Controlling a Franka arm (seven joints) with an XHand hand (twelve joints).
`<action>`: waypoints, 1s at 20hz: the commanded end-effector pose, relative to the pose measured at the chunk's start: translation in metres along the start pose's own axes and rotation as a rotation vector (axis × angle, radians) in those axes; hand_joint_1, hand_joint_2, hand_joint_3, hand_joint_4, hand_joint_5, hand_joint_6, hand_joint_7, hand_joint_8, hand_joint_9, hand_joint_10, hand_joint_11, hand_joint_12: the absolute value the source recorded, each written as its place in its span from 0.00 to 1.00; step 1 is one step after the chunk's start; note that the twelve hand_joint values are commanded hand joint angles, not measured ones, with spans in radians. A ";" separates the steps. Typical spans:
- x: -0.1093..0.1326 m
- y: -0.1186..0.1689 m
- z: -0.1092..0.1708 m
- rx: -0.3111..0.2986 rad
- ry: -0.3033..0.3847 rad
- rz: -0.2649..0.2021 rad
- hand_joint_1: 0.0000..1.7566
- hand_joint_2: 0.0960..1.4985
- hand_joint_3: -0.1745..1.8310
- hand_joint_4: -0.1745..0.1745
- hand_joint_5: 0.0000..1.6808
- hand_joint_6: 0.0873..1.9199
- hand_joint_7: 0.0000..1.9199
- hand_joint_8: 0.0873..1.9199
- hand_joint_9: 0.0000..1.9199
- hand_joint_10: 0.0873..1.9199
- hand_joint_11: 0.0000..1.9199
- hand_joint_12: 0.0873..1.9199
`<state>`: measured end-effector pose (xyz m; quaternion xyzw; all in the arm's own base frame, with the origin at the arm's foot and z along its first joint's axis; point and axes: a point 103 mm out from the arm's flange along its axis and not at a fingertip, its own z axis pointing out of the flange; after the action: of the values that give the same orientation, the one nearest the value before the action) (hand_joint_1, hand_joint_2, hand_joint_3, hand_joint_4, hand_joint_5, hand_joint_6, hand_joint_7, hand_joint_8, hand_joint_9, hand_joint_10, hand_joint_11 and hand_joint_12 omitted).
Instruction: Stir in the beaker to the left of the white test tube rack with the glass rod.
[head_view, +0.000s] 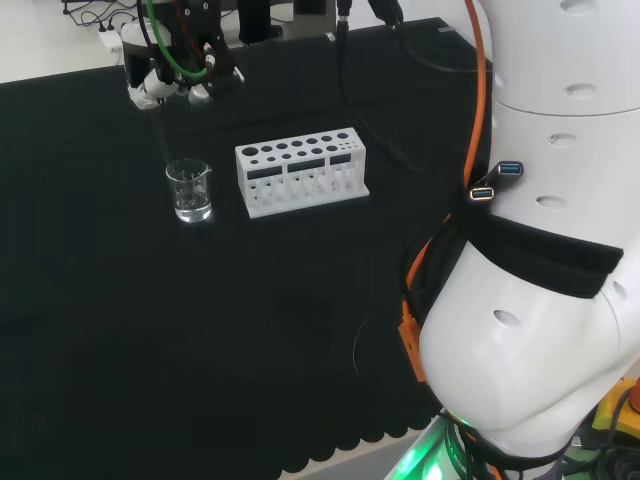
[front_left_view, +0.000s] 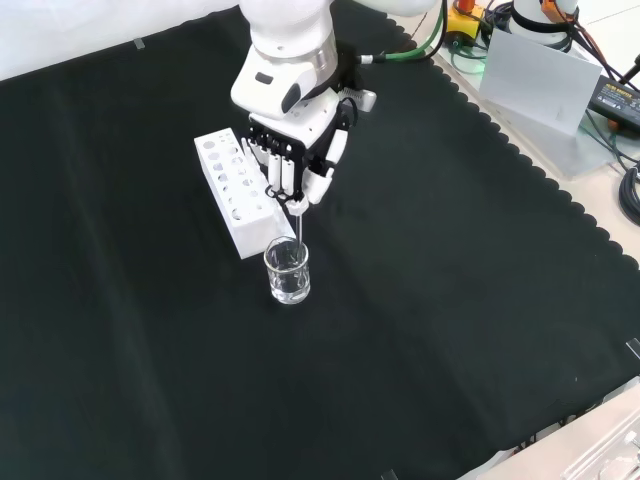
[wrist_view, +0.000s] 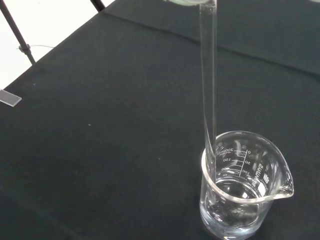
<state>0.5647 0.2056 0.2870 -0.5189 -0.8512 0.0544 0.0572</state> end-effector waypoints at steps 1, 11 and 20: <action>-0.023 0.013 -0.010 -0.015 0.003 -0.006 0.75 0.71 0.02 0.00 0.73 0.12 0.64 0.45 0.85 0.38 0.86 0.29; -0.038 -0.003 -0.015 -0.008 -0.015 0.009 0.75 0.71 0.03 0.00 0.71 0.15 0.63 0.46 0.84 0.39 0.86 0.29; -0.038 -0.022 -0.008 0.005 -0.006 0.004 0.75 0.72 0.01 0.00 0.73 0.13 0.63 0.46 0.85 0.38 0.85 0.29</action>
<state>0.5676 0.1677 0.2961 -0.5206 -0.8505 0.0550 0.0506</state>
